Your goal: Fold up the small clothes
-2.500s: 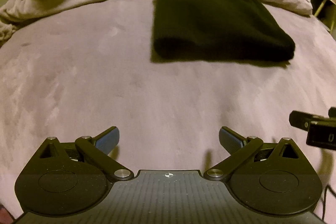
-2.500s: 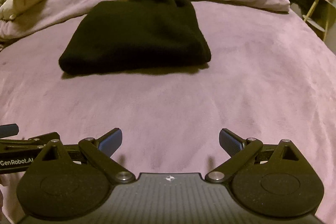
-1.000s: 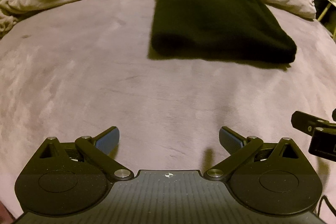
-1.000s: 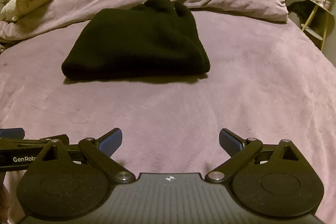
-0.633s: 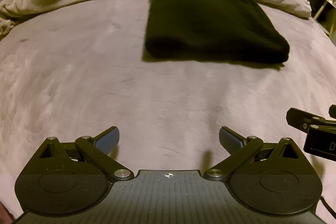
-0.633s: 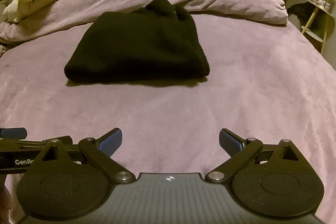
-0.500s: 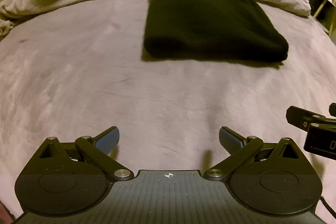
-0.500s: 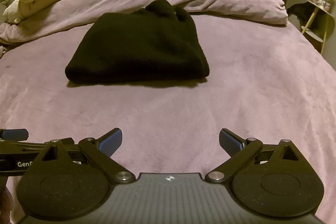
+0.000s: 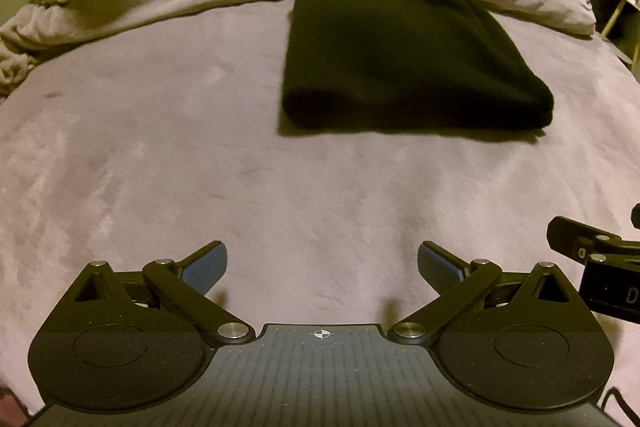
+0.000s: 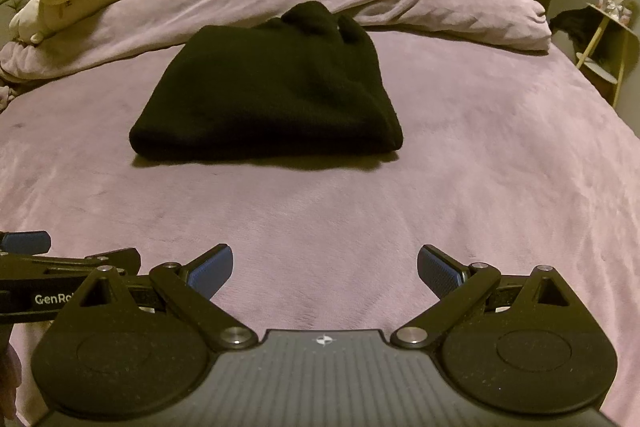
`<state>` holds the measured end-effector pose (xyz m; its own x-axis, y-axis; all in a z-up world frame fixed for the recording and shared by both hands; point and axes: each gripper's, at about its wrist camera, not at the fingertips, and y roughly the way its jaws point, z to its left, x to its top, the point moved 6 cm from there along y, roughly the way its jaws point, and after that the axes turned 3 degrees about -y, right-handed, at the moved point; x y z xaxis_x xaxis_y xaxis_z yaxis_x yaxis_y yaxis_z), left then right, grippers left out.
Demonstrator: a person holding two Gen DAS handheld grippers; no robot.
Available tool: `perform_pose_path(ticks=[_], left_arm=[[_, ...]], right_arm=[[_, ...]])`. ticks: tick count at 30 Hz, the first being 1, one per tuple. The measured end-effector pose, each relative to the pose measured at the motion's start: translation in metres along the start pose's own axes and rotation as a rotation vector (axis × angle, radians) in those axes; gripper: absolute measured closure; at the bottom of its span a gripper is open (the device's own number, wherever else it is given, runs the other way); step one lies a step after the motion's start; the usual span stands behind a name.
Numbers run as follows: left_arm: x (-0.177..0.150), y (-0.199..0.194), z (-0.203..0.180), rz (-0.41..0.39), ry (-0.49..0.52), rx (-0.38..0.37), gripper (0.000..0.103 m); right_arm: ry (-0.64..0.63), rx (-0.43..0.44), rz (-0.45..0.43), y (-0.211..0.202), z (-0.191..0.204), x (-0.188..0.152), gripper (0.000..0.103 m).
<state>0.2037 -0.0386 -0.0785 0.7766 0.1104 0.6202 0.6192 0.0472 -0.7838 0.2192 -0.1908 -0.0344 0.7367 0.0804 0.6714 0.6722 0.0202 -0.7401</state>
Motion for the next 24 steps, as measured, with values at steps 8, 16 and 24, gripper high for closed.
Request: perform_pose_path(ticks=[8,16,24], left_arm=[[0.0021,-0.0051,-0.0038,-0.024,0.018,-0.029,0.0],[0.0033,-0.0062,-0.0057,-0.019,0.011,-0.037,0.0],[0.0037,-0.0085,-0.0052,-0.023,0.011,-0.035,0.0]], right_arm=[[-0.005,0.005,0.001,-0.0001,-0.0017,0.0,0.004],[-0.004,0.008,-0.005,-0.0012,-0.004,0.0014,0.004],[-0.005,0.015,-0.012,-0.0045,-0.005,0.0015,0.004]])
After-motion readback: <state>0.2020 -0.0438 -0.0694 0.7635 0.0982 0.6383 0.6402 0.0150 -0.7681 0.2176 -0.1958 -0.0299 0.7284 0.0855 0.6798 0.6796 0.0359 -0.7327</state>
